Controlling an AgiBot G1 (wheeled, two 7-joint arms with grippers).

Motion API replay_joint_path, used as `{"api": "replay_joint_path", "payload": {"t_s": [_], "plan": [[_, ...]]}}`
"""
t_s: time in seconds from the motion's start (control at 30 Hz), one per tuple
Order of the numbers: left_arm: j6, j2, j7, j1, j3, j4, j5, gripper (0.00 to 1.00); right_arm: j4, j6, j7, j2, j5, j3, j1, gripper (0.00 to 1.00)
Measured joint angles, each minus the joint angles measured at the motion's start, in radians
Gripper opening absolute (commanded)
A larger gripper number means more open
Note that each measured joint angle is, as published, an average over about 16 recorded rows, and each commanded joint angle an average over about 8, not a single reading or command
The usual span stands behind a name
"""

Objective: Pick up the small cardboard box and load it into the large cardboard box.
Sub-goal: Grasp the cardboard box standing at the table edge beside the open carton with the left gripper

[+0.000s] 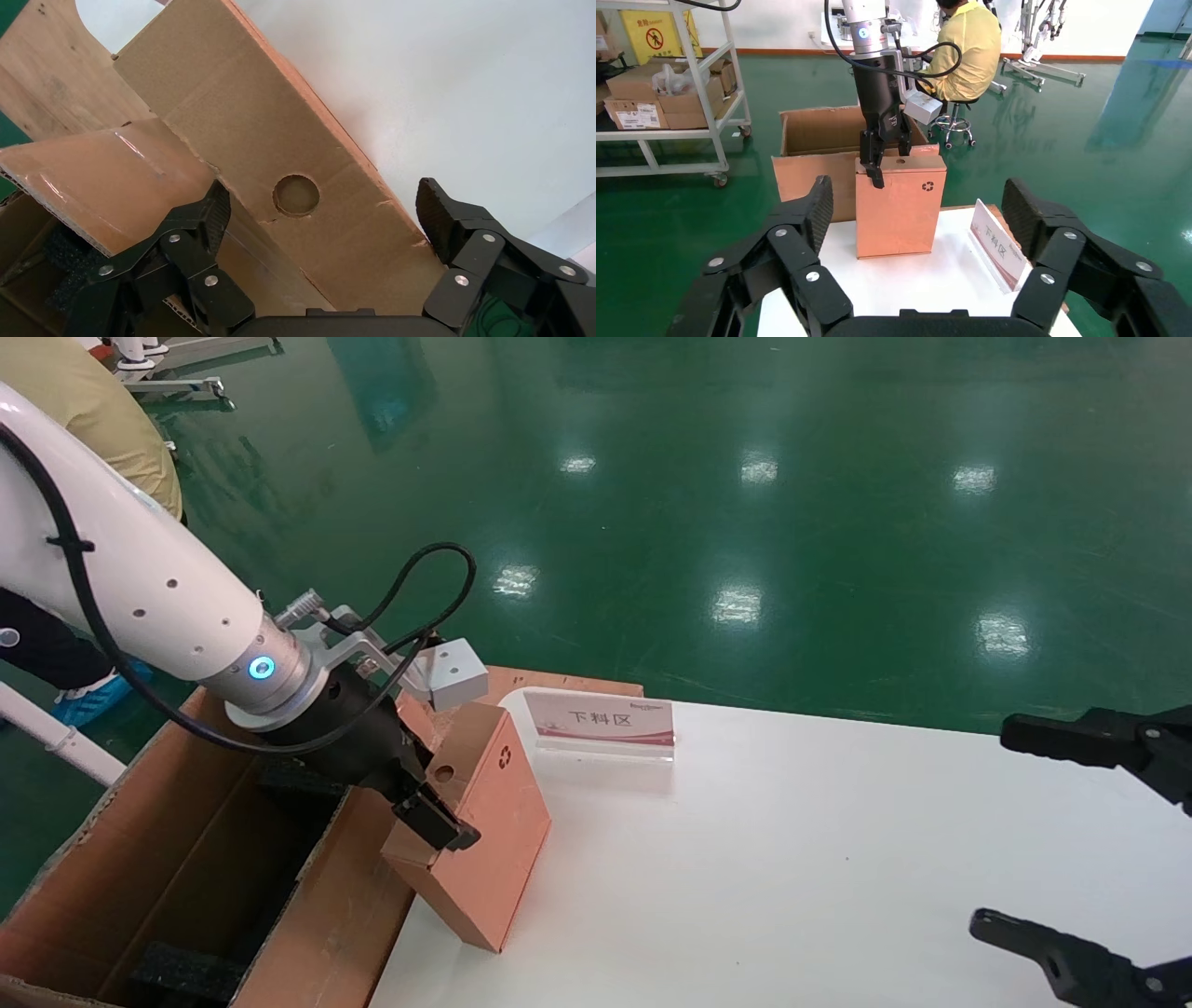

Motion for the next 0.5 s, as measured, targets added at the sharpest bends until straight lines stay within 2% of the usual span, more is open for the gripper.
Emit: {"api": "replay_joint_path", "payload": {"t_s": [0.5], "plan": [[0.004, 0.001, -0.002, -0.001, 0.001, 0.000, 0.002, 0.00, 0.000, 0.000, 0.000, 0.000, 0.000, 0.000, 0.000, 0.00]]}}
